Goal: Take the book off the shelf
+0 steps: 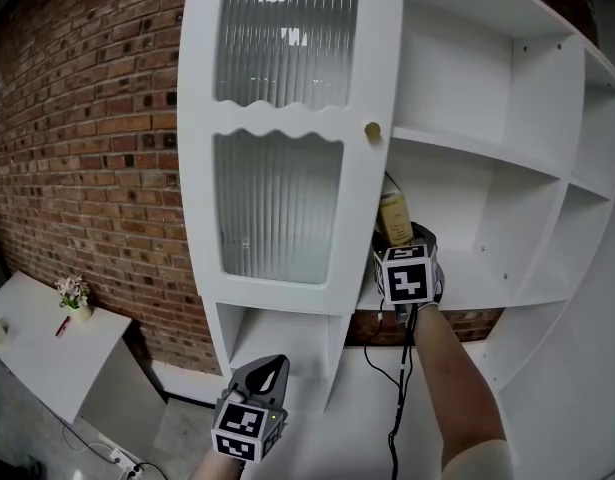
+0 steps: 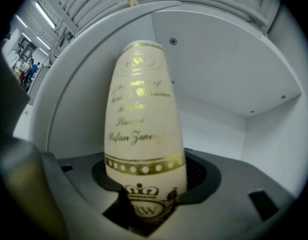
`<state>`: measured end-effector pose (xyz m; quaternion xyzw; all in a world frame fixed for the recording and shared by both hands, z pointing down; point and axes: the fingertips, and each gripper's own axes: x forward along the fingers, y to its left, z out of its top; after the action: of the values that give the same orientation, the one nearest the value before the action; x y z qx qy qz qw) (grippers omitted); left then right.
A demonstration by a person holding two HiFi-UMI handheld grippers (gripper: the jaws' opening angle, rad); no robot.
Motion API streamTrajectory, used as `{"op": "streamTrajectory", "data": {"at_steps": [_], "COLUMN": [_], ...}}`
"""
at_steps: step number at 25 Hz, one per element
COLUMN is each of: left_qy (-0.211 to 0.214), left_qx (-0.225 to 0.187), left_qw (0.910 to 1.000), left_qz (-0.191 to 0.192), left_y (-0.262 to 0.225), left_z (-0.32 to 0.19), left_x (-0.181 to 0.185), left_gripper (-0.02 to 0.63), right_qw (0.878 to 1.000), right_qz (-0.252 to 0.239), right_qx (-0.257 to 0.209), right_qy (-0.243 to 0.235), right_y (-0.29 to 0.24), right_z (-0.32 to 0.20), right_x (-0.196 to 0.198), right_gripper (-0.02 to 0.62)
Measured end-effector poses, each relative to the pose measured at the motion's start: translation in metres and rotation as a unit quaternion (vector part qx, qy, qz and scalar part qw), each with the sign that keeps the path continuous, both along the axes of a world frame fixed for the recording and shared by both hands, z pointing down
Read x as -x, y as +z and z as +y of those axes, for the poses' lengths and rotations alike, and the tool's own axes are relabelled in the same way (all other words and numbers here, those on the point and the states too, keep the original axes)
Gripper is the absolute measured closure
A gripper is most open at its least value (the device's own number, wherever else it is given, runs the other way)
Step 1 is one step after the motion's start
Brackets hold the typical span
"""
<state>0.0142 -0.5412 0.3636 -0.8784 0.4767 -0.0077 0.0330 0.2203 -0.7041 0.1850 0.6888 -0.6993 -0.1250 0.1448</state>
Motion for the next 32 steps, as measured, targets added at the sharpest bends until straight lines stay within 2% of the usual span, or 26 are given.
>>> {"op": "streamTrajectory", "data": {"at_steps": [2, 7, 14, 22, 28, 32], "left_qy": [-0.002, 0.007, -0.01, -0.019, -0.025, -0.023], "left_qx": [0.003, 0.016, 0.019, 0.021, 0.014, 0.011], "left_qw": [1.0, 0.9998, 0.9998, 0.9996, 0.9996, 0.9997], "left_qz": [0.002, -0.01, -0.005, -0.008, 0.001, 0.002], "left_y": [0.002, 0.007, 0.01, 0.008, 0.005, 0.007], "left_z": [-0.004, 0.001, 0.017, 0.067, 0.112, 0.144], "left_x": [-0.001, -0.014, -0.02, -0.038, -0.049, -0.06], "left_gripper": [0.594, 0.594, 0.594, 0.594, 0.594, 0.594], "right_qw": [1.0, 1.0, 0.998, 0.991, 0.987, 0.985], "right_qz": [0.003, 0.003, -0.011, -0.03, -0.036, -0.045], "right_qx": [-0.009, -0.026, -0.055, -0.111, -0.128, -0.122], "right_qy": [0.005, -0.002, -0.026, -0.066, -0.095, -0.114], "right_y": [-0.002, -0.006, -0.014, -0.025, -0.005, 0.025], "right_z": [0.0, 0.009, 0.047, 0.139, 0.22, 0.269], "right_x": [-0.003, -0.008, -0.013, -0.017, -0.015, -0.017], "right_gripper": [0.345, 0.357, 0.36, 0.36, 0.36, 0.36]}}
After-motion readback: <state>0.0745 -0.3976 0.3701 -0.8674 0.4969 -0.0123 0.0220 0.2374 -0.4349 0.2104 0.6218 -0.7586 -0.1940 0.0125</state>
